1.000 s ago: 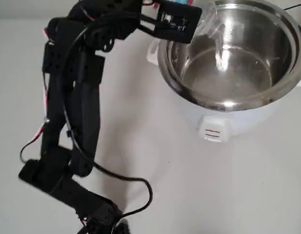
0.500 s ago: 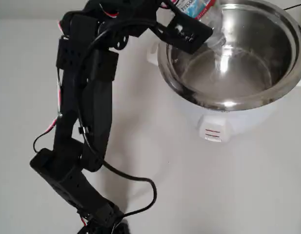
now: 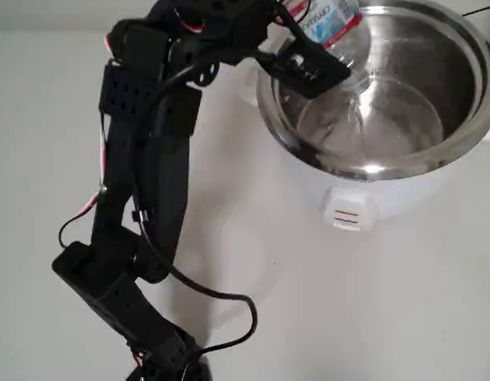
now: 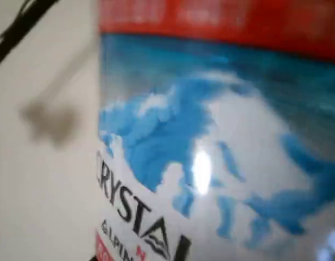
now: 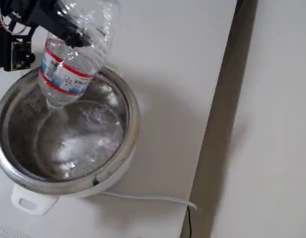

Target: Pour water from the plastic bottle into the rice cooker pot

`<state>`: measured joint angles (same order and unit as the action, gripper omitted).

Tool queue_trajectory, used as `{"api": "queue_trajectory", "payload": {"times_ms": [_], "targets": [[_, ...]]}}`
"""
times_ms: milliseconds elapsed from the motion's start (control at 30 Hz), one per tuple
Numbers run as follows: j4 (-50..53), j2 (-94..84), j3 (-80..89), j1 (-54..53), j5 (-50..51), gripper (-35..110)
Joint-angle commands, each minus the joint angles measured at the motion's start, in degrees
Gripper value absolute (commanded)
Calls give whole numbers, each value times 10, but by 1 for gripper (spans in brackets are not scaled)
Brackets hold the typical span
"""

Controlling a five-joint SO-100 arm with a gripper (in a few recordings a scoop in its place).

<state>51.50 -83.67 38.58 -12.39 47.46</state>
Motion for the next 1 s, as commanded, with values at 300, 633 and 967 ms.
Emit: {"api": "queue_trajectory", "payload": {"times_ms": [300, 633, 967], "targets": [[-2, -7, -56, -11, 8, 8], [-1, -6, -56, -10, 8, 7], [2, 4, -56, -9, -18, 7]]}}
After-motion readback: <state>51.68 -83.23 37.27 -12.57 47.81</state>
